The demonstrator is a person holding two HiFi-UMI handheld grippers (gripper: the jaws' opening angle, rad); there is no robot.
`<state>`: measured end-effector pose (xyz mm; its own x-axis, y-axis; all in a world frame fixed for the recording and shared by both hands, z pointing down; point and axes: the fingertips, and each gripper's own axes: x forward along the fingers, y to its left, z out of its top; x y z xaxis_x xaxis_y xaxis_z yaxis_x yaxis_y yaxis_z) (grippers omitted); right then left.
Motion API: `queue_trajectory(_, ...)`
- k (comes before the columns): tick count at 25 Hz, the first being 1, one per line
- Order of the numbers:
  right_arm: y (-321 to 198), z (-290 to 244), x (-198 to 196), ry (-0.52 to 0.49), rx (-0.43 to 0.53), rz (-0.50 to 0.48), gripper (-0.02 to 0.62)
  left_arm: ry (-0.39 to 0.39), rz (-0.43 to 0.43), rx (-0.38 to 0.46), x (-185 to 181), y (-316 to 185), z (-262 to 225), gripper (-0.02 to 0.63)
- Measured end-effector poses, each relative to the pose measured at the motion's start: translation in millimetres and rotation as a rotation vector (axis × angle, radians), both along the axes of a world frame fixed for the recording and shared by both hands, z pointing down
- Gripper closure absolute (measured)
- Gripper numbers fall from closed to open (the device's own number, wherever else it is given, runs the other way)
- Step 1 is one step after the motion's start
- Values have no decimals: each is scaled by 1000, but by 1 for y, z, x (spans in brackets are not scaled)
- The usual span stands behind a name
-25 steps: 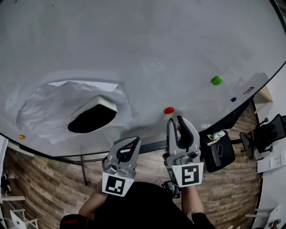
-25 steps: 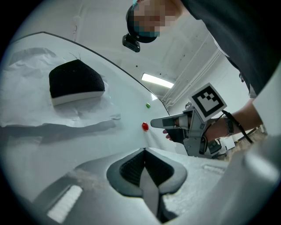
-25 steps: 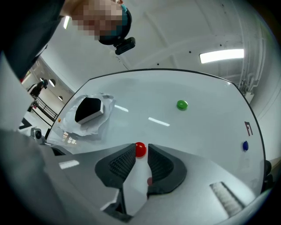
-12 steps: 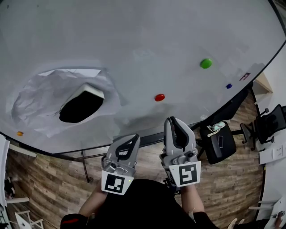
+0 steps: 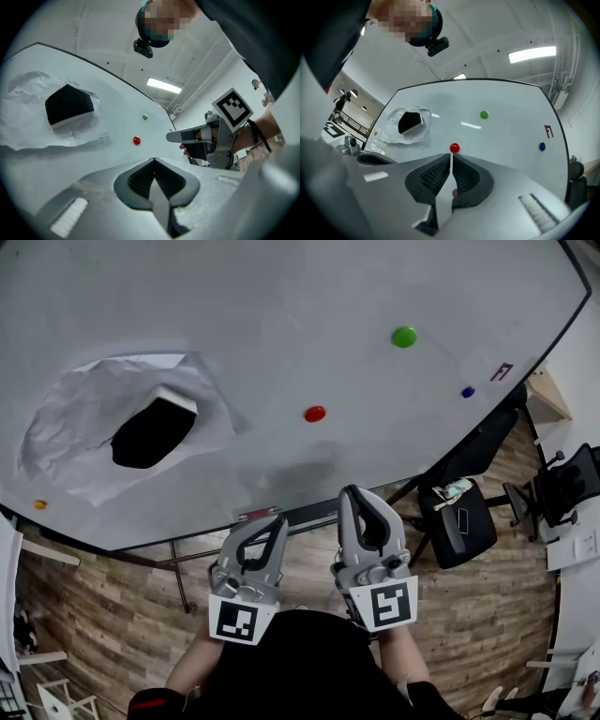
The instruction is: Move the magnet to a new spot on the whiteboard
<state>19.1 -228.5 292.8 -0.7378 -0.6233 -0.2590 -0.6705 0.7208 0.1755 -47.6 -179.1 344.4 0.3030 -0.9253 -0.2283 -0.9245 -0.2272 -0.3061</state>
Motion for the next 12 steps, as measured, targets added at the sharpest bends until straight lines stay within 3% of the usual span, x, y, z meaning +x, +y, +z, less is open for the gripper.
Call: queue_trajectory(12, 43, 7, 22, -1, -4, -32, 594, -14, -47, -8, 19, 40, -1, 604)
